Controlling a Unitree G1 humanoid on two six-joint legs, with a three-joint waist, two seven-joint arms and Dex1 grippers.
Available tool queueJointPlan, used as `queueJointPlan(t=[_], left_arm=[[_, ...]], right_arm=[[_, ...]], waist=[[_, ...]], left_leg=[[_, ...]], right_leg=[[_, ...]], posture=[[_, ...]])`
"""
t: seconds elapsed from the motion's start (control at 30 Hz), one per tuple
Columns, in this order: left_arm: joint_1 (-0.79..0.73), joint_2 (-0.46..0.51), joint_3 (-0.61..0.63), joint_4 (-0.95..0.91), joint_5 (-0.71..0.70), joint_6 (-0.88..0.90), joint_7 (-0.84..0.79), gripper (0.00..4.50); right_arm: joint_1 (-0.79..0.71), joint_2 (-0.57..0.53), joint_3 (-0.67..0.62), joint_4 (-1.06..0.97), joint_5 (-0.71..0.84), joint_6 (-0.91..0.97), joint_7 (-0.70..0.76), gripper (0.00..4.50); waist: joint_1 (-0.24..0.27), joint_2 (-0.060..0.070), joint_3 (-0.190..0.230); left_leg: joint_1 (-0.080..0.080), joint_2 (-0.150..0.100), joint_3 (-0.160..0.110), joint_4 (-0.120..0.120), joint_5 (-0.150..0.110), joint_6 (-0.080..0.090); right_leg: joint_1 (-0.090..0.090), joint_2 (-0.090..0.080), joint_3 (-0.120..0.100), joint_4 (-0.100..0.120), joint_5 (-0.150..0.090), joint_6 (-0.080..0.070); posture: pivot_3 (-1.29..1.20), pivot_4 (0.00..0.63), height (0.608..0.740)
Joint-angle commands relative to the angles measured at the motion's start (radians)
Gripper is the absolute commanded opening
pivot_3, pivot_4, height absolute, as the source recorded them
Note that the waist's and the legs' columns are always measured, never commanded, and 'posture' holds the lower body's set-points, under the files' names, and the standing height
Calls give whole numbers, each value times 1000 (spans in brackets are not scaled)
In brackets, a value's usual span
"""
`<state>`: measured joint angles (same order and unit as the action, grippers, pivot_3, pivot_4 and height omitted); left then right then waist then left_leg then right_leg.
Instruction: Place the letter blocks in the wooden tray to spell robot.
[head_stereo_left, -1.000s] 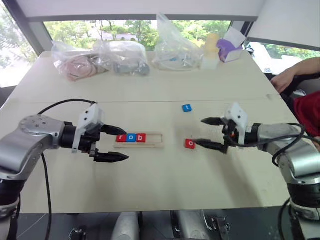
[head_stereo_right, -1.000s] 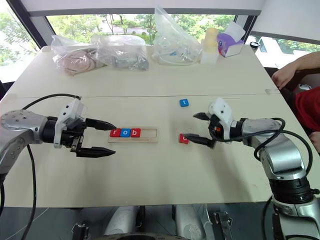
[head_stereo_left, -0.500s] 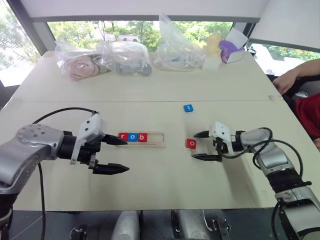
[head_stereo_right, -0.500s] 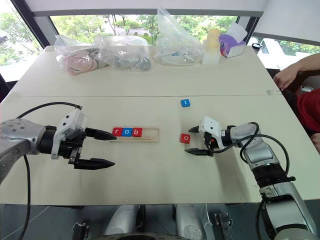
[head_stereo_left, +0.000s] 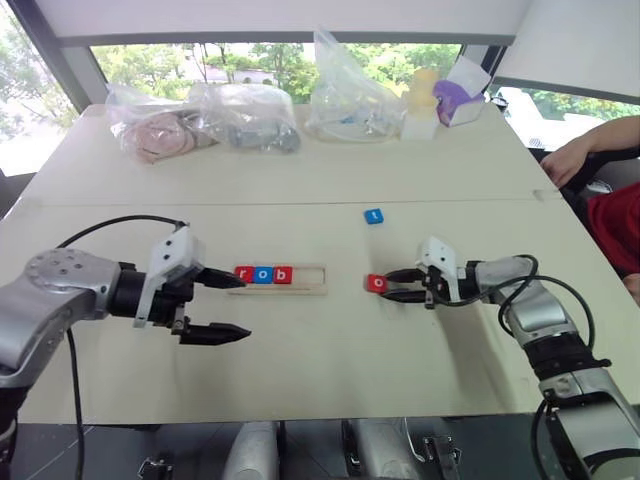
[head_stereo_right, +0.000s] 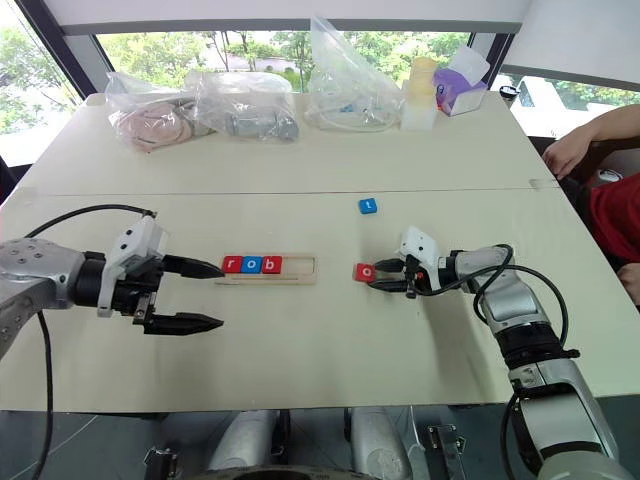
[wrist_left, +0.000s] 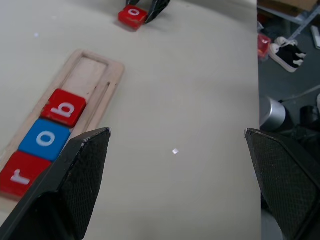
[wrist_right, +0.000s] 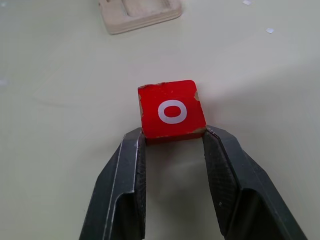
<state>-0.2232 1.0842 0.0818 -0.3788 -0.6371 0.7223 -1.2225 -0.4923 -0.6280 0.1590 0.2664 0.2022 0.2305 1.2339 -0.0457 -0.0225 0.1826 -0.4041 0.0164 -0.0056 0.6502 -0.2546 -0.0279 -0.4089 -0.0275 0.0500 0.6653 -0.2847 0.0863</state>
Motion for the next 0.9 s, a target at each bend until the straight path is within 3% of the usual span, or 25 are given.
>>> queueJointPlan(t=[0.03,0.17,0.4,0.9], left_arm=[[15,36,13,70,73,-81,-27,4500],[14,45,19,139,105,-122,-41,4500],[41,35,44,104,92,-103,-30,4500],[72,16,68,65,70,-75,15,4500]], right_arm=[[-60,32,17,-151,22,61,-20,1064],[-143,82,104,-187,-56,102,-70,1064],[-241,150,230,-72,-193,95,-126,1064],[-301,218,258,-8,-235,140,-133,1064]], waist=[[-1,1,0],[3,1,0],[8,0,0],[2,0,0]], left_leg=[[0,0,0,0,0,0],[0,0,0,0,0,0],[-4,-1,0,0,0,0],[-3,0,0,0,0,0]], right_leg=[[0,0,0,0,0,0],[-1,0,0,0,0,-1],[-3,-2,-1,-1,0,0],[-3,-1,-1,1,1,0]], posture=[[0,150,735],[0,150,735],[0,150,735],[0,150,735]])
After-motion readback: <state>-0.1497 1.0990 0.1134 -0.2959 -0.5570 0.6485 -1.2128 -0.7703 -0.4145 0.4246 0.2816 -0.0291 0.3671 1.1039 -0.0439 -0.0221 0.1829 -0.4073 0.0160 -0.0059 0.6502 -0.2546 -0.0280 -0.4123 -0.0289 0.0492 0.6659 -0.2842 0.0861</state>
